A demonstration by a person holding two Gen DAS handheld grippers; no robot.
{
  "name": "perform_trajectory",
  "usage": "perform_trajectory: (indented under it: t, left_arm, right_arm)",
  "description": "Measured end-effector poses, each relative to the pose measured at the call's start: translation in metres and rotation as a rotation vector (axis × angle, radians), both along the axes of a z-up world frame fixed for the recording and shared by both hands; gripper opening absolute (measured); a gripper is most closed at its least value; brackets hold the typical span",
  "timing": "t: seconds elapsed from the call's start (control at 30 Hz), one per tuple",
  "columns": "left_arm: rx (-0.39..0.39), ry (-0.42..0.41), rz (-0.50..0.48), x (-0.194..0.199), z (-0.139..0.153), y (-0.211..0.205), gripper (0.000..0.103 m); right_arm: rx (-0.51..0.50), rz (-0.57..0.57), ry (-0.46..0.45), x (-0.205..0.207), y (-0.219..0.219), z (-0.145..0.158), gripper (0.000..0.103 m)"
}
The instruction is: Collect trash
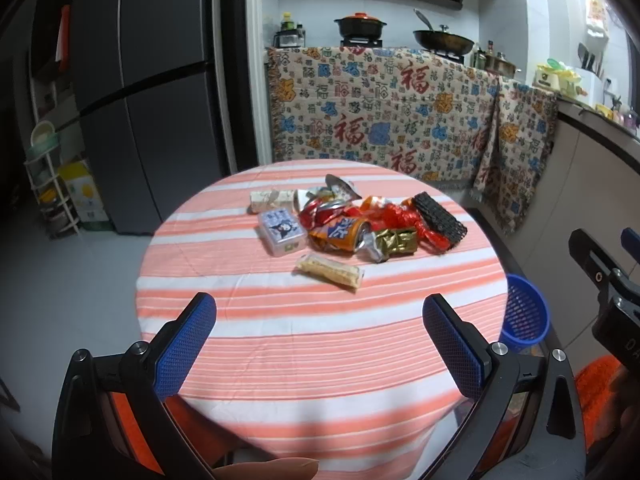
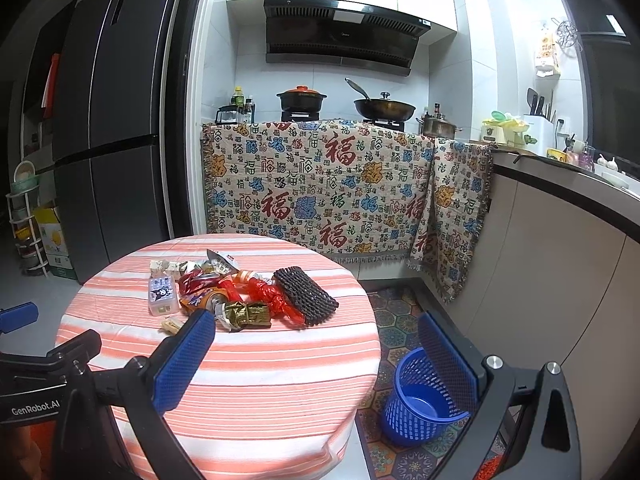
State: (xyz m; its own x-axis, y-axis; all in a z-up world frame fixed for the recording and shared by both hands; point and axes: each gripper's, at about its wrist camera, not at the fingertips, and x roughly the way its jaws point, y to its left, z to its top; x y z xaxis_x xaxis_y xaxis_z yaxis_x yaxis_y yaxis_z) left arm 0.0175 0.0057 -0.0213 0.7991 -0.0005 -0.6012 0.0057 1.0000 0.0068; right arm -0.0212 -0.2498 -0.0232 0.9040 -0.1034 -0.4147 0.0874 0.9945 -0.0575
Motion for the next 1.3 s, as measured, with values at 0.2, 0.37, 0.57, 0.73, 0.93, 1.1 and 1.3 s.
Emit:
perform_trajectory:
  t: [0.2,0.37,0.57,0.73,0.93,1.1,1.3]
  left_arm:
    - [-0.001,0.022,0.004,0.006,-0.007,0.001,0.103]
    - [-0.004,0.047,0.019,0.018,-0.016,0.0,0.103]
    - [-0.047,0.093,0.067,0.052,-0.035,0.0,0.103]
    - [-0.075,0.135,0.151,0.096,-0.063,0.002,0.103]
    - [-0.116,0.185,0.247,0.153,-0.095,-0.005,0.103]
    - [-0.112,0.252,0.324,0.194,-0.128,-0.016,0.103]
    - [-0.072,0.305,0.335,0.207,-0.153,-0.016,0.103]
  right_arm:
    - [0.003,0.001,0.006,0.004,-0.002,-0.004,0.103]
    - [0.006,0.001,0.01,0.004,0.001,-0.006,0.103]
    - [0.013,-0.004,0.027,0.011,-0.004,-0.015,0.103]
    - [0.021,-0.014,0.044,0.02,-0.01,-0.026,0.103]
    - [0.032,-0.014,0.086,0.037,-0.017,-0.047,0.103]
    - [0.045,-0.01,0.117,0.048,-0.023,-0.063,0.103]
    - [0.039,-0.021,0.137,0.061,-0.027,-0.074,0.103]
